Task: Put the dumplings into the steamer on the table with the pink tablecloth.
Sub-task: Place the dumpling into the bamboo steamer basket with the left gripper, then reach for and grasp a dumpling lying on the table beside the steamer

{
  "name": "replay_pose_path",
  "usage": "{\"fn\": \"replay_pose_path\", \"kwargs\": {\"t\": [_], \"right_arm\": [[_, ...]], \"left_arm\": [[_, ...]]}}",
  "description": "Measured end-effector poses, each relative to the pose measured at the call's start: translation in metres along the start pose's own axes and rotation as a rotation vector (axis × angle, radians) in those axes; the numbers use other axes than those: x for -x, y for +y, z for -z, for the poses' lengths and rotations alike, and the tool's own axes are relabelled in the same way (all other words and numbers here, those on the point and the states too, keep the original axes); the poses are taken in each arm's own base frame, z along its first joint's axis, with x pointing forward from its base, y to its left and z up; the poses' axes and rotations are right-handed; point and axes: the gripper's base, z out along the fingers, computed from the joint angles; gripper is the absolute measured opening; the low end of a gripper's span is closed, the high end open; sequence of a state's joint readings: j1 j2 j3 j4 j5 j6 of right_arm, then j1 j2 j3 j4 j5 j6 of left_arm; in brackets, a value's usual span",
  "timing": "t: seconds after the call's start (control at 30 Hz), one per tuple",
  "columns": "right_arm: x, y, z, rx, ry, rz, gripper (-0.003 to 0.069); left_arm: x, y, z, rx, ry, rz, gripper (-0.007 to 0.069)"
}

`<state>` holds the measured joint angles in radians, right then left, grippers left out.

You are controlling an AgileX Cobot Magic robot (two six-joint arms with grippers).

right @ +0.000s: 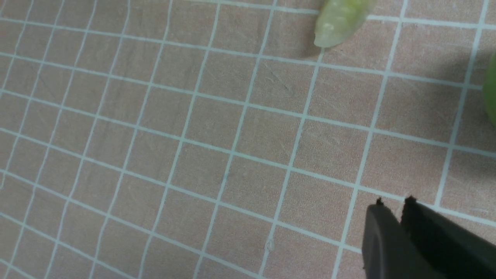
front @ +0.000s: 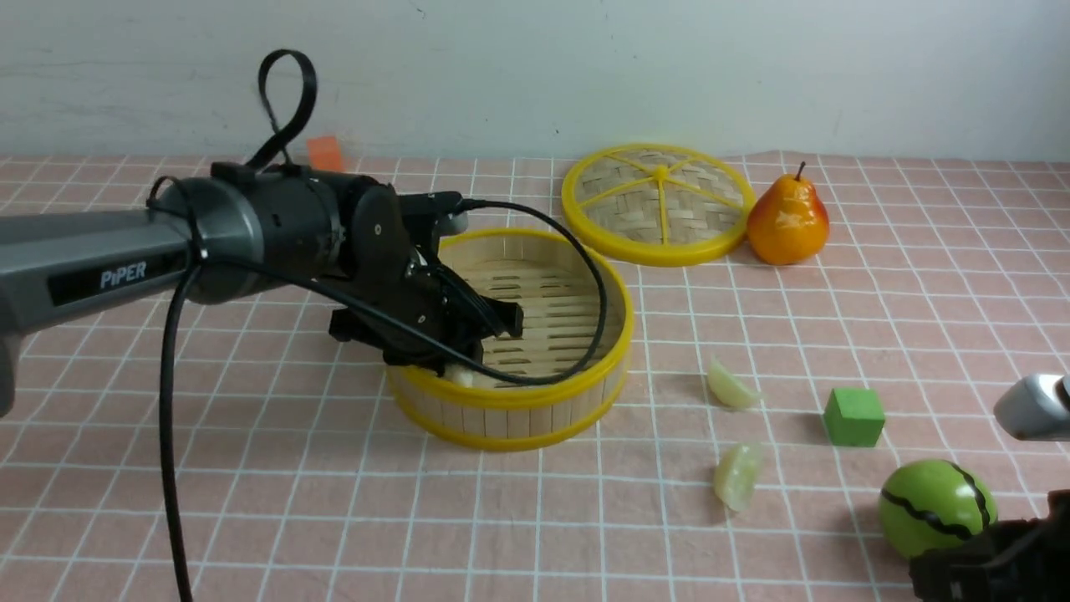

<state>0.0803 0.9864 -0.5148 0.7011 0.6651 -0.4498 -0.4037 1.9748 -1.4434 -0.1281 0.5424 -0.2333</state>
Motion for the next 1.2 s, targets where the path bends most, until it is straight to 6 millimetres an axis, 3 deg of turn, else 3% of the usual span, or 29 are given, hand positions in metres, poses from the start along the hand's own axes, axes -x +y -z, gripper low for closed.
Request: {"fn": "replay_pose_path", "kwargs": {"t": [0.1, 0.13, 0.23, 0.3, 0.37, 0.4, 0.43, 0.5, 0.53, 0.57, 0.6, 0.67, 0.73, 0.77, 0.93, 1.03, 1.2], "right_arm": [[0.000, 0.000, 0.000, 0.001, 0.000, -0.001, 0.0077], [0.000, 0.000, 0.000, 0.001, -0.002, -0.002, 0.0080], [0.001, 0.000, 0.000, 0.002, -0.004, -0.002, 0.0092], [0.007, 0.002, 0.003, 0.005, -0.020, 0.007, 0.0120], [0.021, 0.008, 0.009, 0.016, -0.048, 0.024, 0.0158], [0.022, 0.008, 0.009, 0.017, -0.047, 0.025, 0.0166], [0.035, 0.012, 0.011, 0.032, -0.041, 0.039, 0.0192], [0.053, 0.016, 0.009, 0.048, -0.018, 0.053, 0.0225], [0.057, 0.017, 0.010, 0.052, -0.019, 0.059, 0.0227], [0.073, 0.017, 0.001, 0.055, 0.014, 0.070, 0.0246], [0.082, 0.018, -0.006, 0.050, 0.030, 0.087, 0.0254], [0.098, 0.021, -0.021, 0.041, 0.063, 0.131, 0.0262], [0.110, 0.022, -0.043, 0.021, 0.115, 0.170, 0.0275], [0.111, 0.023, -0.045, 0.018, 0.121, 0.172, 0.0279], [0.145, 0.030, -0.101, -0.080, 0.207, 0.276, 0.0377], [0.163, 0.023, -0.127, -0.161, 0.226, 0.328, 0.0442], [0.179, 0.008, -0.165, -0.255, 0.230, 0.357, 0.0486]], "left_arm": [[0.003, -0.002, 0.008, -0.006, -0.017, 0.001, 0.0349], [0.007, -0.004, 0.022, -0.014, -0.043, -0.002, 0.0419], [0.013, -0.007, 0.047, -0.022, -0.088, -0.020, 0.0469], [0.021, -0.011, 0.092, -0.025, -0.166, -0.061, 0.0478], [0.022, -0.013, 0.144, -0.025, -0.243, -0.096, 0.0446], [0.022, -0.014, 0.149, -0.025, -0.250, -0.099, 0.0441], [0.018, -0.015, 0.196, -0.036, -0.320, -0.112, 0.0385], [0.009, -0.014, 0.240, -0.054, -0.382, -0.115, 0.0311], [0.008, -0.014, 0.244, -0.056, -0.385, -0.115, 0.0302], [-0.005, -0.012, 0.275, -0.074, -0.435, -0.114, 0.0226], [-0.016, -0.010, 0.293, -0.086, -0.462, -0.113, 0.0169], [-0.036, -0.004, 0.310, -0.091, -0.477, -0.114, 0.0086], [-0.059, 0.004, 0.318, -0.088, -0.473, -0.115, 0.0005], [-0.062, 0.005, 0.318, -0.086, -0.473, -0.116, 0.0005], [-0.133, 0.036, 0.312, -0.011, -0.441, -0.153, -0.0014], [-0.172, 0.054, 0.293, 0.039, -0.392, -0.176, -0.0014], [-0.215, 0.072, 0.259, 0.064, -0.318, -0.184, -0.0014]]}}
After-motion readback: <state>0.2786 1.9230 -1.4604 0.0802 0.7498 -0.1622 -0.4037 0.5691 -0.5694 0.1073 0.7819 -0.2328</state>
